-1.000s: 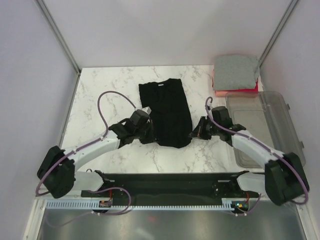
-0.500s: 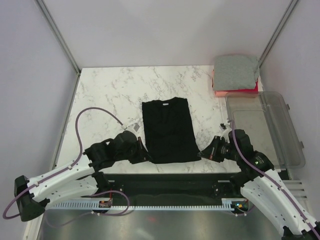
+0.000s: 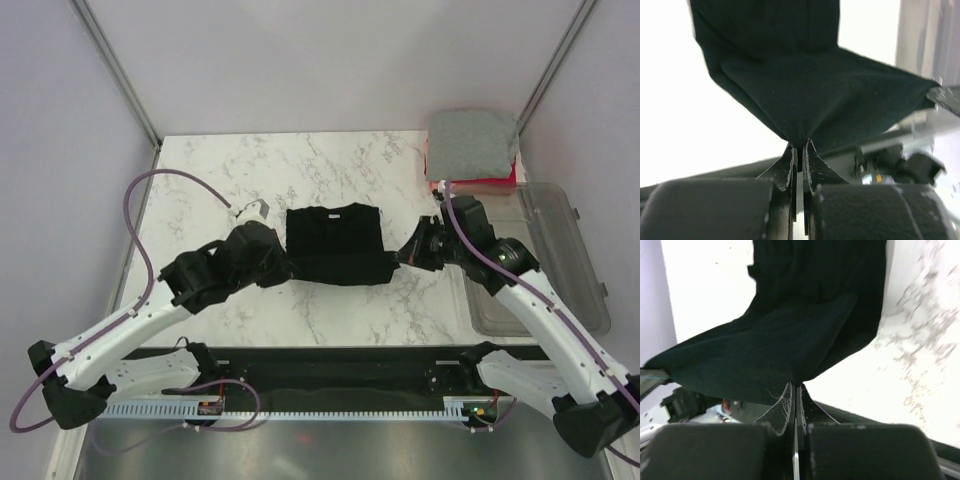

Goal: Fold and stack the t-shirts
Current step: Fold the tshirt

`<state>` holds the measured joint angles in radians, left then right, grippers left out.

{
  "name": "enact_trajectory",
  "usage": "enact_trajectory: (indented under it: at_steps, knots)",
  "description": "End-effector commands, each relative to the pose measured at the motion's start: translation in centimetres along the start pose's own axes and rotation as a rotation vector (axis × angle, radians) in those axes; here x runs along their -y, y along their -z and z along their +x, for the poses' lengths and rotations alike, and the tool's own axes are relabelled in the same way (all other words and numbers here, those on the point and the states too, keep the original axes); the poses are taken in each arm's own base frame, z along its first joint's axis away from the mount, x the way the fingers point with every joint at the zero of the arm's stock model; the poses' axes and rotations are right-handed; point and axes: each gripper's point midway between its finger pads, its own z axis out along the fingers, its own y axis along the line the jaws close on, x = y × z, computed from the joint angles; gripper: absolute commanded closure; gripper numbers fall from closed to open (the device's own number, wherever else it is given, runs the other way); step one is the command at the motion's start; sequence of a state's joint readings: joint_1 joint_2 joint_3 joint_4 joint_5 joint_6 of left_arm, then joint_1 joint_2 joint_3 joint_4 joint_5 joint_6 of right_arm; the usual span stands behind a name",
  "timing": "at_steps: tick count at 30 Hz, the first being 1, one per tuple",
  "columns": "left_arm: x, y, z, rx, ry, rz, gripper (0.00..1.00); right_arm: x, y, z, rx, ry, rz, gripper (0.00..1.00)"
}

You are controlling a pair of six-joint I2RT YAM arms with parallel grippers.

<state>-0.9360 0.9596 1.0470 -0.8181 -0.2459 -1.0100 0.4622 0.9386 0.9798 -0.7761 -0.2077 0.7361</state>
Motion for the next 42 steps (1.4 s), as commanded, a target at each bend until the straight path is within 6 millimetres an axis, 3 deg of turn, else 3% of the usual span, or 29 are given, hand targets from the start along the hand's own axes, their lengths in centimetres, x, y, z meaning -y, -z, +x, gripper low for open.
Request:
enact_trajectory:
  at_steps: [1, 4, 6, 15, 22, 23, 25, 26, 27, 28, 29, 30, 31, 32, 34, 36, 37, 38, 39, 40, 42]
  knots:
    - [-1.0, -0.5, -4.2, 0.104, -0.082, -0.100, 0.98, -0.3, -0.7, -4.3, 0.095, 0.094, 0.083, 1.00]
    - [-0.5, -1.7, -6.6, 0.102, -0.085, -0.092, 0.98, -0.9, -2.0, -6.5, 0.107, 0.128, 0.116, 1.00]
    - [-1.3, -2.9, -8.3, 0.111, -0.073, -0.118, 0.98, -1.2, -3.0, -8.0, 0.115, 0.140, 0.133, 1.00]
    - [-2.4, -7.6, -14.5, 0.103, -0.073, -0.118, 0.98, -0.4, -8.3, -13.5, 0.104, 0.155, 0.178, 1.00]
    - [-5.1, -14.8, -16.8, -0.006, -0.049, -0.163, 0.98, 2.2, -13.8, -16.3, 0.055, 0.142, 0.227, 1.00]
    - [-5.8, -17.1, -17.0, -0.039, -0.041, -0.176, 0.98, 2.7, -14.6, -16.6, 0.046, 0.135, 0.234, 0.99]
    - [-6.7, -19.4, -17.9, -0.068, -0.032, -0.175, 0.95, 3.2, -17.1, -18.0, 0.028, 0.127, 0.223, 0.88]
    - [-6.9, -21.8, -18.9, -0.087, -0.030, -0.163, 0.90, 3.3, -18.0, -18.6, 0.024, 0.120, 0.223, 0.57]
    - [-8.1, -23.0, -19.3, -0.117, -0.006, -0.171, 0.53, 3.6, -19.5, -20.1, 0.023, 0.106, 0.214, 0.37]
    - [-8.0, -23.9, -19.5, -0.157, 0.017, -0.137, 0.37, 3.5, -20.1, -20.7, 0.019, 0.097, 0.208, 0.23]
    - [-6.3, -23.6, -22.7, -0.116, 0.018, -0.095, 0.31, 3.5, -20.5, -21.5, 0.017, 0.088, 0.200, 0.14]
    - [-8.1, -25.5, -22.4, -0.161, 0.054, -0.127, 0.27, 2.9, -20.7, -23.0, 0.023, 0.094, 0.190, 0.13]
    - [-8.2, -24.9, -22.1, -0.198, 0.072, -0.148, 0.23, 2.4, -20.5, -23.5, 0.029, 0.101, 0.179, 0.12]
    - [-7.3, -24.2, -23.6, -0.163, 0.057, -0.133, 0.22, 1.4, -19.2, -24.1, 0.050, 0.112, 0.157, 0.12]
    - [-6.2, -22.0, -24.8, -0.110, 0.032, -0.126, 0.20, 0.7, -17.7, -24.1, 0.073, 0.131, 0.142, 0.11]
    - [-7.0, -21.0, -23.6, -0.118, 0.029, -0.157, 0.19, 0.4, -15.7, -22.9, 0.091, 0.141, 0.126, 0.11]
    - [-6.1, -18.8, -24.3, -0.076, 0.015, -0.146, 0.19, 0.5, -15.0, -22.3, 0.093, 0.142, 0.124, 0.11]
    - [-7.1, -18.7, -22.8, -0.102, 0.018, -0.167, 0.19, 0.7, -13.7, -20.8, 0.100, 0.141, 0.115, 0.11]
    - [-7.1, -17.8, -22.4, -0.093, 0.017, -0.165, 0.19, 0.6, -13.1, -19.9, 0.096, 0.140, 0.095, 0.11]
    - [-7.4, -16.3, -20.7, -0.105, 0.018, -0.168, 0.19, 0.6, -12.5, -19.0, 0.097, 0.136, 0.080, 0.11]
    - [-7.2, -14.7, -19.9, -0.070, 0.010, -0.147, 0.19, 0.8, -10.8, -16.1, 0.095, 0.142, 0.052, 0.12]
